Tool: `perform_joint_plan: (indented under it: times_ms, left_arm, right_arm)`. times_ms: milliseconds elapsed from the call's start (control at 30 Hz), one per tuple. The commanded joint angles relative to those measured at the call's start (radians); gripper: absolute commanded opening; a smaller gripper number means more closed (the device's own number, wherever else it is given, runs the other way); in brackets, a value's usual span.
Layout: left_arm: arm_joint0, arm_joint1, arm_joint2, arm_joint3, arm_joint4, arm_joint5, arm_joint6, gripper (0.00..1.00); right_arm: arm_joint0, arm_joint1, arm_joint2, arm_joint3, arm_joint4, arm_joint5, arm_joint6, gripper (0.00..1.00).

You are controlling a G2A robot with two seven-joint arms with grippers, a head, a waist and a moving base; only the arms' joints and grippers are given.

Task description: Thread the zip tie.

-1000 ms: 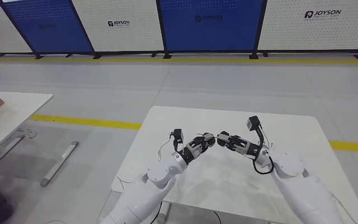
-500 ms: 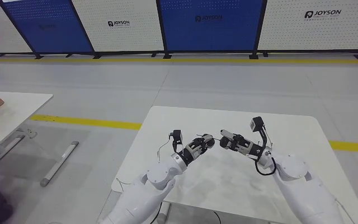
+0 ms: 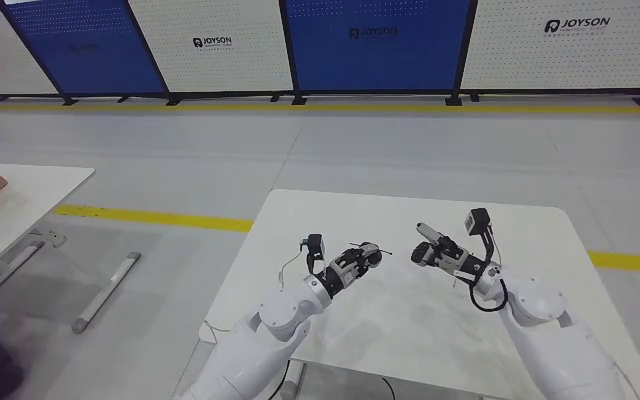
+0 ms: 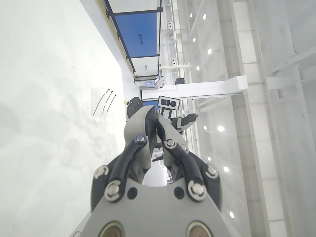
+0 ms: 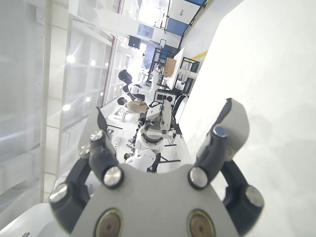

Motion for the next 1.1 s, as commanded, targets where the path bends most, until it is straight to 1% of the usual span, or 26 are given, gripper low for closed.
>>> perform_joint_plan:
  times_ms: [0,367,400,500,567,633,700,733,800,900,1067]
  left_arm:
    - [0.000,0.000,0.000,0.000,0.000,0.000,0.000,0.00]
    - [0.000,0.000,0.000,-0.001,0.001,-0.001,0.002,0.00]
    - [0.000,0.000,0.000,-0.005,0.004,-0.004,0.005,0.00]
    - [0.011,0.003,-0.016,-0.016,-0.016,-0.030,-0.034,0.00]
    - [0.024,0.007,-0.034,-0.034,-0.040,-0.053,-0.073,0.00]
    - [0.039,0.011,-0.050,-0.059,-0.042,-0.074,-0.090,0.00]
    - [0.058,0.014,-0.065,-0.107,-0.051,-0.102,-0.104,0.00]
    - [0.067,0.016,-0.075,-0.124,-0.053,-0.111,-0.103,0.00]
    - [0.087,0.019,-0.092,-0.174,-0.050,-0.132,-0.095,0.00]
    - [0.111,0.022,-0.111,-0.227,-0.039,-0.143,-0.082,0.00]
    - [0.113,0.023,-0.113,-0.230,-0.037,-0.143,-0.079,0.00]
  right_arm:
    - [0.000,0.000,0.000,0.000,0.000,0.000,0.000,1.00]
    - [0.000,0.000,0.000,0.000,0.000,0.000,0.000,1.00]
    - [0.000,0.000,0.000,0.000,0.000,0.000,0.000,1.00]
    - [0.000,0.000,0.000,0.000,0.000,0.000,0.000,1.00]
    - [0.000,0.000,0.000,0.000,0.000,0.000,0.000,1.00]
    - [0.000,0.000,0.000,0.000,0.000,0.000,0.000,1.00]
    - [0.000,0.000,0.000,0.000,0.000,0.000,0.000,1.00]
    - [0.000,0.000,0.000,0.000,0.000,0.000,0.000,1.00]
    - [0.000,0.000,0.000,0.000,0.000,0.000,0.000,1.00]
    - [0.000,0.000,0.000,0.000,0.000,0.000,0.000,1.00]
    - [0.000,0.000,0.000,0.000,0.000,0.000,0.000,1.00]
